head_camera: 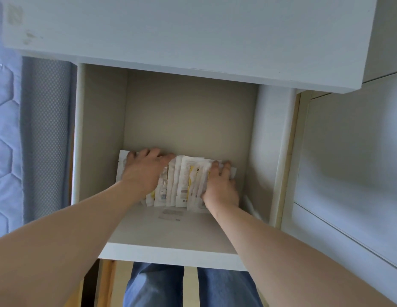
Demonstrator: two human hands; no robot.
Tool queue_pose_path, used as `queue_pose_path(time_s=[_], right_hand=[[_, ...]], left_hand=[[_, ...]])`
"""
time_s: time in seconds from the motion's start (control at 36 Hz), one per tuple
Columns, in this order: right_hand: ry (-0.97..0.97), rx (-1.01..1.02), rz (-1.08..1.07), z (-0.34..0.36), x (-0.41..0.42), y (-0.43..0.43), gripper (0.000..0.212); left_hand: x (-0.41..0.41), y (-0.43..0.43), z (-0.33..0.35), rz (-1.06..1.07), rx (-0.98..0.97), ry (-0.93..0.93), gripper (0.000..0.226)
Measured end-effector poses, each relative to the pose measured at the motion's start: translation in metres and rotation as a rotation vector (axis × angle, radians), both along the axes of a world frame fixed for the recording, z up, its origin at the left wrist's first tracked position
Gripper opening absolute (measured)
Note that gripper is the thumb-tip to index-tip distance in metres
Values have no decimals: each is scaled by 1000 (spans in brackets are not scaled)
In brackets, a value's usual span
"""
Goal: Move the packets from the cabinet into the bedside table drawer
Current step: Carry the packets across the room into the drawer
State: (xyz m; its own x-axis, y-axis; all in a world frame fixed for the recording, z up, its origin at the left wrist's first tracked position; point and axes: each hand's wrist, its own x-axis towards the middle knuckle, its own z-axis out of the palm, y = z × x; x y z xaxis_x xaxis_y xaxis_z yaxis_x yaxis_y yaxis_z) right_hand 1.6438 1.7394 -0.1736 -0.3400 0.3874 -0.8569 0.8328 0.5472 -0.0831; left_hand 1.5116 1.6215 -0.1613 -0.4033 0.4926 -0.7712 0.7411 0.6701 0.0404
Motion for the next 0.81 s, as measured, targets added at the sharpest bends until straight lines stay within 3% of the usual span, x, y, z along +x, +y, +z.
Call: queue_pose_path(time_s=[0.22, 0.39, 0.5, 0.81], right_hand=[[41, 27, -6, 4, 6, 16, 75], [65, -14, -29, -1, 5, 7, 80], [58, -4, -44, -1, 1, 2, 82], [82, 4, -49, 43, 4, 14, 92]], left_hand=[[26, 26, 3, 101, 117, -247, 74], [34, 15, -3, -26, 24, -146, 81], [29, 7, -3, -57, 65, -128, 78], [28, 19, 35, 67, 91, -173, 73]])
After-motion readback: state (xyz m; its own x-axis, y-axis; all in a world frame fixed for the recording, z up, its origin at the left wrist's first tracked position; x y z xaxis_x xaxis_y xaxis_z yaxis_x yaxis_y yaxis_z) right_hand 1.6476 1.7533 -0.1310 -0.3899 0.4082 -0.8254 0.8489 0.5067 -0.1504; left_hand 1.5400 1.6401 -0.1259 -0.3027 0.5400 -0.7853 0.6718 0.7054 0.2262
